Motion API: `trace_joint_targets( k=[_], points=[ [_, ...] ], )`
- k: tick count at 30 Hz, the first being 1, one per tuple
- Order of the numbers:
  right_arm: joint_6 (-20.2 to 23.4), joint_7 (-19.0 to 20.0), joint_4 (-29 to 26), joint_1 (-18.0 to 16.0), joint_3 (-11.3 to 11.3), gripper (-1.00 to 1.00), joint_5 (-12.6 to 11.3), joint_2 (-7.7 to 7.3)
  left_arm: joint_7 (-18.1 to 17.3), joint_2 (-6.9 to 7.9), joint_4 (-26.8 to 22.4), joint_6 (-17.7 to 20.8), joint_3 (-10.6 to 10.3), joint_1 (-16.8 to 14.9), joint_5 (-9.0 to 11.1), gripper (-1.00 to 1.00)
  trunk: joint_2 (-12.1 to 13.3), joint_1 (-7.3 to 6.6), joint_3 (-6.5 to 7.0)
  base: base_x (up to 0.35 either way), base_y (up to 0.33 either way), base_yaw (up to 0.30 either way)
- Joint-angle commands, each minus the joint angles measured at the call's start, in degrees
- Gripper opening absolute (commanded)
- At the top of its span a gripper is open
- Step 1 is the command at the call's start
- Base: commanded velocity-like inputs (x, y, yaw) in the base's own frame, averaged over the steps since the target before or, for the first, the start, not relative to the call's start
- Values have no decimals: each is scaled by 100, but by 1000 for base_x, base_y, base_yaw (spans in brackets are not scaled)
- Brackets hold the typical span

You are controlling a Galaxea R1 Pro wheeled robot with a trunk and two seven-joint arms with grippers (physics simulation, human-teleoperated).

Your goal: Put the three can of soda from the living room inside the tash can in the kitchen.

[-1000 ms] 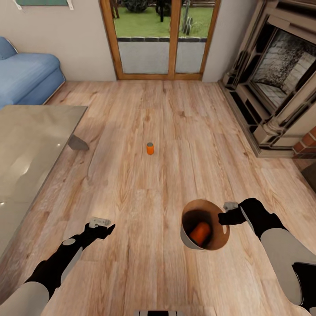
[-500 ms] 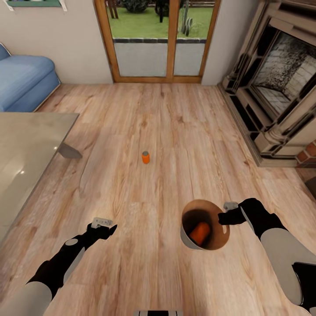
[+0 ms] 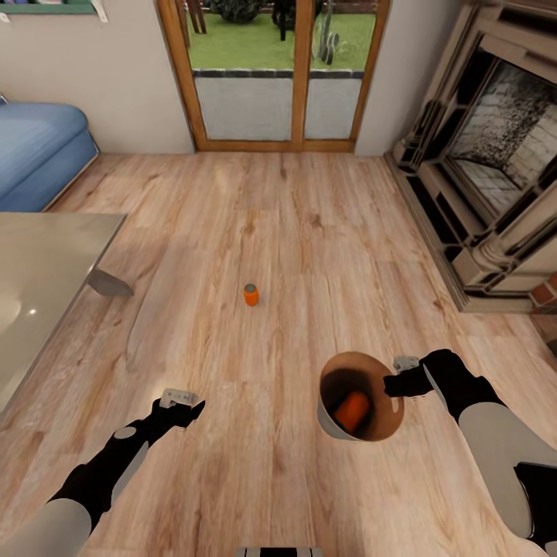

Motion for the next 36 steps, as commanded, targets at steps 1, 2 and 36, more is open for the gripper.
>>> trace_joint_targets(
  k=[1,2,36],
  points=[
    [46,41,1,-3,-8,-100,-116,1,-1,0,1,-2,0,0,0,100,0,0,0,324,-4,0],
    [46,41,0,-3,-8,-100,-115,2,-1,0,2,-3,0,0,0,100,0,0,0,324,-2,0],
    [46,41,-1,-2,-12,-100,-117,21,6,0,3,-13,-4,0,0,100,0,0,0,325,0,0]
  ],
)
